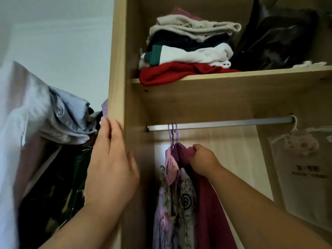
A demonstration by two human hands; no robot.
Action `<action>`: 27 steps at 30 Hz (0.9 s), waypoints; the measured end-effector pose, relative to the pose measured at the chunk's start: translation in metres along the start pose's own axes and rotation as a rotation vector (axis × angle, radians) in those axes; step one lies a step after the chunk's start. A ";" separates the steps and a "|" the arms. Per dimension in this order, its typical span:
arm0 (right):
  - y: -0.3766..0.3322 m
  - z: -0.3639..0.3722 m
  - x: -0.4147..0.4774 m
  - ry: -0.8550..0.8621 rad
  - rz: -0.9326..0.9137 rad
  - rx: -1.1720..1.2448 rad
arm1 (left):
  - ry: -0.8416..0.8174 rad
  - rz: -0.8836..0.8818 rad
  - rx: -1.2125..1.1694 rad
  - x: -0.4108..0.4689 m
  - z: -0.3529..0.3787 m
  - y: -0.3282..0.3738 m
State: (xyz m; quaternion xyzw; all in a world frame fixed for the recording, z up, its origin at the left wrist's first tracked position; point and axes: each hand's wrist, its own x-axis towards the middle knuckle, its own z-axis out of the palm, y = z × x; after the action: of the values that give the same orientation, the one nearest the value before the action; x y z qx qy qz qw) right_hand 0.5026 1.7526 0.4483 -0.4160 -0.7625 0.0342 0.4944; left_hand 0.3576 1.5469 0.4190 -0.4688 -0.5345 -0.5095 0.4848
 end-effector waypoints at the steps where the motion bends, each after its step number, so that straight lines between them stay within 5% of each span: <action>1: 0.003 -0.002 0.005 -0.006 0.032 0.004 | 0.010 -0.026 -0.015 0.000 0.000 -0.001; 7: 0.008 -0.008 0.020 -0.080 0.038 -0.050 | 0.039 -0.061 -0.002 -0.002 0.001 0.002; 27: 0.040 -0.087 -0.025 0.172 -0.044 -0.123 | -0.047 -0.226 -0.155 -0.005 -0.014 0.009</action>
State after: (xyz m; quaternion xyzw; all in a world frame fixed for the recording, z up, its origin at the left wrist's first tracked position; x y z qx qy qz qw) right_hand 0.5989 1.7309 0.4555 -0.4302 -0.7267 -0.0595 0.5322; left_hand 0.3674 1.5332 0.4149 -0.4538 -0.5540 -0.5894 0.3739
